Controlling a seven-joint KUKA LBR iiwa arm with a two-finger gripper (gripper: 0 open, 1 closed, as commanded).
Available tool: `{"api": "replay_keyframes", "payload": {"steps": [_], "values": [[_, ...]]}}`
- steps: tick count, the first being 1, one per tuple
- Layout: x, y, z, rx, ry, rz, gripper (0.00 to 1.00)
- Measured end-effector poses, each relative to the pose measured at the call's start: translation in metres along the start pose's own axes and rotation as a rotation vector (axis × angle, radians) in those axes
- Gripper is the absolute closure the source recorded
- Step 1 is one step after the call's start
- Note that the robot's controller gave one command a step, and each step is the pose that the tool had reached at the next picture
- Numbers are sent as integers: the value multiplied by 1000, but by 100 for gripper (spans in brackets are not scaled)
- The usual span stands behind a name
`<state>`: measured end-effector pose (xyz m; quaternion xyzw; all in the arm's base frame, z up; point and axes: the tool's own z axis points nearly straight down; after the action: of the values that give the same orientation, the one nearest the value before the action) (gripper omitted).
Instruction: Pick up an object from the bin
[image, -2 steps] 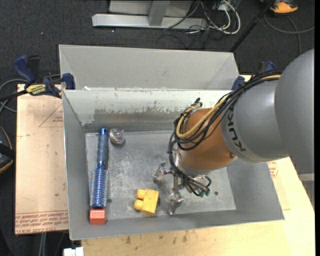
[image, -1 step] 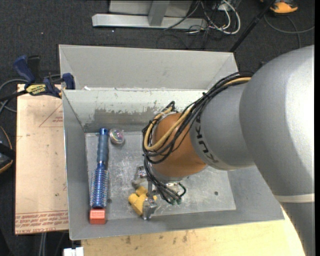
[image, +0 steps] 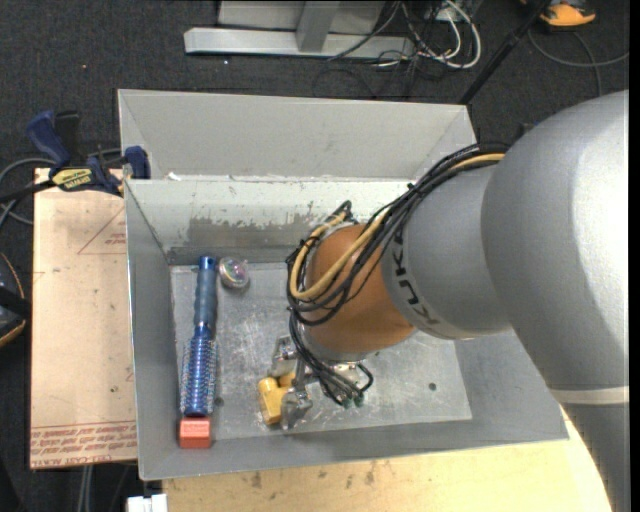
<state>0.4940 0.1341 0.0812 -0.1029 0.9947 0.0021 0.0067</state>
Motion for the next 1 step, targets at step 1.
{"api": "replay_keyframes", "payload": {"steps": [1], "values": [[-25,-29,-117,3,2,-55,100]]}}
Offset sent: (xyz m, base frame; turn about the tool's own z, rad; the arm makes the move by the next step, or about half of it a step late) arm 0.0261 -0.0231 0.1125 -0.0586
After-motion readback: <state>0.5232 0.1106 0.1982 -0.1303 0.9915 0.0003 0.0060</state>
